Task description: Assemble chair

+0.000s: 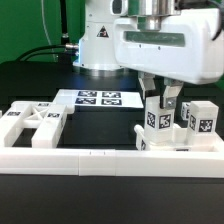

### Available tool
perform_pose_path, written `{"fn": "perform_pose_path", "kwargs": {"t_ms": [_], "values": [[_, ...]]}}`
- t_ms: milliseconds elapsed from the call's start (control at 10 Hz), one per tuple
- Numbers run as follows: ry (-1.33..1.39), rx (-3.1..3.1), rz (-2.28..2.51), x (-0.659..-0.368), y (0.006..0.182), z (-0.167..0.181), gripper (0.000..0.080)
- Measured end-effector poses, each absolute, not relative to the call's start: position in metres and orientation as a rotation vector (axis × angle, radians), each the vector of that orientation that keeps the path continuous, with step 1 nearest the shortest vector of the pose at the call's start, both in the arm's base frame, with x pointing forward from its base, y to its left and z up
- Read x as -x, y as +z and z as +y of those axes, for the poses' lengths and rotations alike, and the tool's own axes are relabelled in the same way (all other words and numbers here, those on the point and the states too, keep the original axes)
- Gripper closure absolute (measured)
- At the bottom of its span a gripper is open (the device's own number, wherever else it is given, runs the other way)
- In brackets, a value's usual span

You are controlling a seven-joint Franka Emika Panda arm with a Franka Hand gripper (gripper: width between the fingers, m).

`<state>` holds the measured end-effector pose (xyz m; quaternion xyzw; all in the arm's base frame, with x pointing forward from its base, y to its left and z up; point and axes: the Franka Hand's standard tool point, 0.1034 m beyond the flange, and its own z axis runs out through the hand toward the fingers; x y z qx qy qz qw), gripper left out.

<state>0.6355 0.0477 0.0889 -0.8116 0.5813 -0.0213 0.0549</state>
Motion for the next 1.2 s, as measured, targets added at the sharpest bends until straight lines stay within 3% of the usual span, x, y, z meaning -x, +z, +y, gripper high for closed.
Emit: {"fn": "perform_pose_path", "kwargs": {"t_ms": [400, 700, 900, 1000, 1200], "values": [[-0.061, 1.943, 2.216, -0.6368, 0.0889, 0.0563, 0.0514], [-0.069, 2.022, 2.150, -0.6366, 0.0881, 0.0556, 0.0514], [-0.085, 2.186, 1.993, -0.6390, 0.0889, 0.0529, 0.0219], [-0.091, 2.243, 1.932, -0.6386, 0.0884, 0.0537, 0.0172], [-0.115, 2.413, 1.725, -0.6385, 0.0882, 0.0534, 0.0154]]}}
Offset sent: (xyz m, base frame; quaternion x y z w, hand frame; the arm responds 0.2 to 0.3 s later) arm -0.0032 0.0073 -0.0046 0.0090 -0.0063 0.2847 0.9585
